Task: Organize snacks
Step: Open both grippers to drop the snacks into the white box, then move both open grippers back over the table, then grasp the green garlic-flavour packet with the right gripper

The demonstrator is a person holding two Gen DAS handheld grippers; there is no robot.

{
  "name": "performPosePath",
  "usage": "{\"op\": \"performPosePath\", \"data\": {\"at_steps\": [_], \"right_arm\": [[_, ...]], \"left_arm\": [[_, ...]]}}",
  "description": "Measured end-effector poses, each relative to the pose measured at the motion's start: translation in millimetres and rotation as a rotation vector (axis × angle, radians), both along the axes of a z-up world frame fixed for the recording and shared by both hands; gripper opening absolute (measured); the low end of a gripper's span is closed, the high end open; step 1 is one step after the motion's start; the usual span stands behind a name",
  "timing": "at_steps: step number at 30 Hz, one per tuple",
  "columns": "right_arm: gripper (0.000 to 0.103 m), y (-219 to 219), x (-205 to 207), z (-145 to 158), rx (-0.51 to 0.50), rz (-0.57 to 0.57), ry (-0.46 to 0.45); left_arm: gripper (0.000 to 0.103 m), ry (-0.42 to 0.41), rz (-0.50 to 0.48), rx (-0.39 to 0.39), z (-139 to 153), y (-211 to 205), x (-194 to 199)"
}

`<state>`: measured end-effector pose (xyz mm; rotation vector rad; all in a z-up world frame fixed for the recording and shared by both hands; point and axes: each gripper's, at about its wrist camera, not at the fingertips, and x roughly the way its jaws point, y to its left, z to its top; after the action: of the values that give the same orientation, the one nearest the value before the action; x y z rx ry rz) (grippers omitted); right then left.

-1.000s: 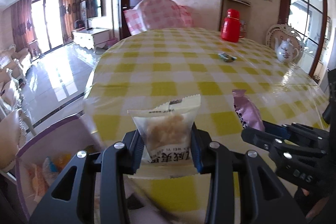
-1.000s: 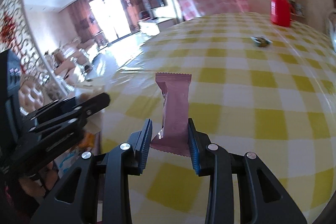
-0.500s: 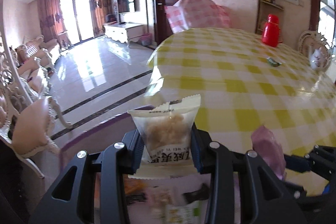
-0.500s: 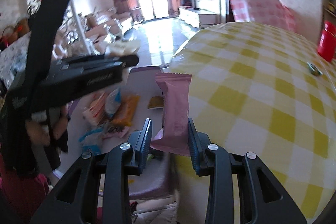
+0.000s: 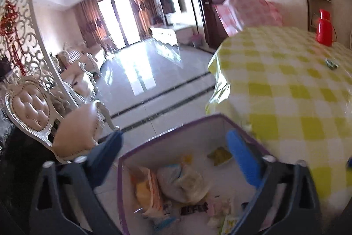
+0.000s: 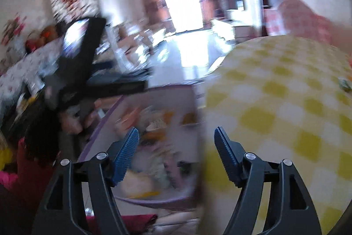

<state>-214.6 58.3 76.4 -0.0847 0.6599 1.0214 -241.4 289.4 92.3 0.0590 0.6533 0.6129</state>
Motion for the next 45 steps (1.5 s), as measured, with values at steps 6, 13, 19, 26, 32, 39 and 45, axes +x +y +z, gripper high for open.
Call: {"op": "performPosePath", "data": {"at_steps": [6,13,19,26,32,39,45], "right_arm": [[0.087,-87,56,10,0.085,-0.313,-0.012],[0.087,-194,142,-9,0.079,-0.668,0.099],[0.087,-250,222,-41,0.001,-0.794,0.176],[0.087,-255,303,-63,-0.028,-0.791,0.240],[0.087,-202,376,-63,-0.109,-0.695,0.194],[0.087,-152,454,-70,-0.192,-0.632,0.212],[0.085,-135,473,-75,-0.296,-0.628,0.194]], "left_arm": [[0.101,-0.057,-0.163,-0.136,12,-48,25],[0.101,-0.116,-0.406,-0.357,37,-149,133],[0.101,-0.080,-0.432,-0.450,-6,-224,274],[0.101,-0.192,-0.268,-0.635,-45,-217,362],[0.101,-0.377,-0.205,-0.635,-36,-185,363],[0.101,-0.403,-0.153,-0.660,-32,-174,360],[0.101,-0.394,-0.154,-0.650,-27,-172,356]]}}
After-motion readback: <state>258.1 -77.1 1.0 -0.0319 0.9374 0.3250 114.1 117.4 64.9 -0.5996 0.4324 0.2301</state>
